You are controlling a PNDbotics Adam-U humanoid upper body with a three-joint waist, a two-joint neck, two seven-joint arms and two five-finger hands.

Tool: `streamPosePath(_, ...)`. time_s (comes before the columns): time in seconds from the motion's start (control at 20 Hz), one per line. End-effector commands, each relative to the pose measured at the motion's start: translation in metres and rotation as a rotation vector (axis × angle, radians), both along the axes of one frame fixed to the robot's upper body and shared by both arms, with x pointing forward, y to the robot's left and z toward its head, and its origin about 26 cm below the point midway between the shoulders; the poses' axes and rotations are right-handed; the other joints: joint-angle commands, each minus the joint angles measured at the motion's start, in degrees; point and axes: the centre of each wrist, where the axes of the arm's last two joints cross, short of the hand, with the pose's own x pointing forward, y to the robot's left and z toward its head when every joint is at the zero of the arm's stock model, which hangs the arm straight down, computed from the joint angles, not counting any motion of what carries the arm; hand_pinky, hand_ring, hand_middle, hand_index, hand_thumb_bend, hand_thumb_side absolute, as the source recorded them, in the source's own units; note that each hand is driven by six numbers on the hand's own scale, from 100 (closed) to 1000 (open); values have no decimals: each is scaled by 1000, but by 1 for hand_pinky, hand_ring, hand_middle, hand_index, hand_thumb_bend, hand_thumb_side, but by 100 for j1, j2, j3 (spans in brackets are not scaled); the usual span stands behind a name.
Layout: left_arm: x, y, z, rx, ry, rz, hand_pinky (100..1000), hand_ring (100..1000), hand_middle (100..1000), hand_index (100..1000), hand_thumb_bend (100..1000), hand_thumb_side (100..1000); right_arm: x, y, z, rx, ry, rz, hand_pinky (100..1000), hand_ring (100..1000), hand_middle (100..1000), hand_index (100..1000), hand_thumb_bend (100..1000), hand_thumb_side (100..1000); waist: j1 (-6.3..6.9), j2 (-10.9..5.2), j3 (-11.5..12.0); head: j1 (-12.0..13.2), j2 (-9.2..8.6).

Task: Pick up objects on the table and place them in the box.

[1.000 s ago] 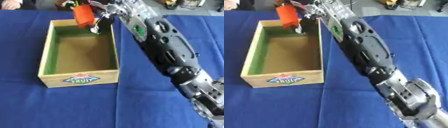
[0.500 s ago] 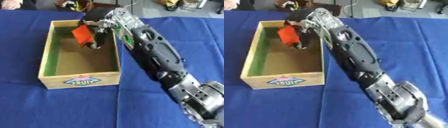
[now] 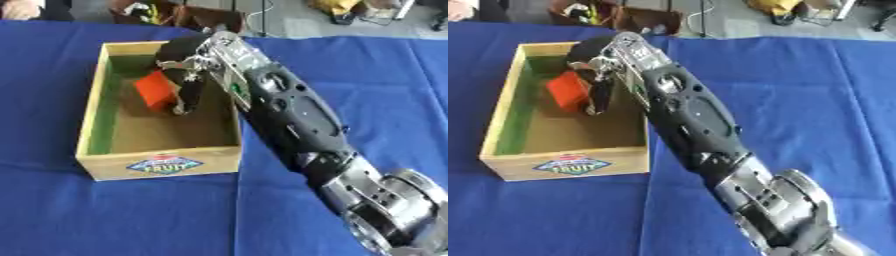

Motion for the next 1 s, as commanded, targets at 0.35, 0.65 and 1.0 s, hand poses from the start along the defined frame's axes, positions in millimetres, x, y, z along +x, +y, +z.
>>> streamPosePath(0.35,-2,0,7,13,-22,-11,624,776,763,780,100,983,-14,5,32,-25,-95,23,748,848,816,897,394,681,39,-136,-24,-20,-32)
streamPosePath(0.65,-3,0,6,12,-16,-10,625,777,763,780,100,983,-20,1,43,-38,-144,5,778,897,863,936,546,755,77,-161,-63,-30,13)
streamPosePath(1.0,-3,2,4,7,-10,-1,625,778,764,780,100,982,-40,-21,72,97,-259,53,770,861,824,914,335,779,130,-187,-145,23,56)
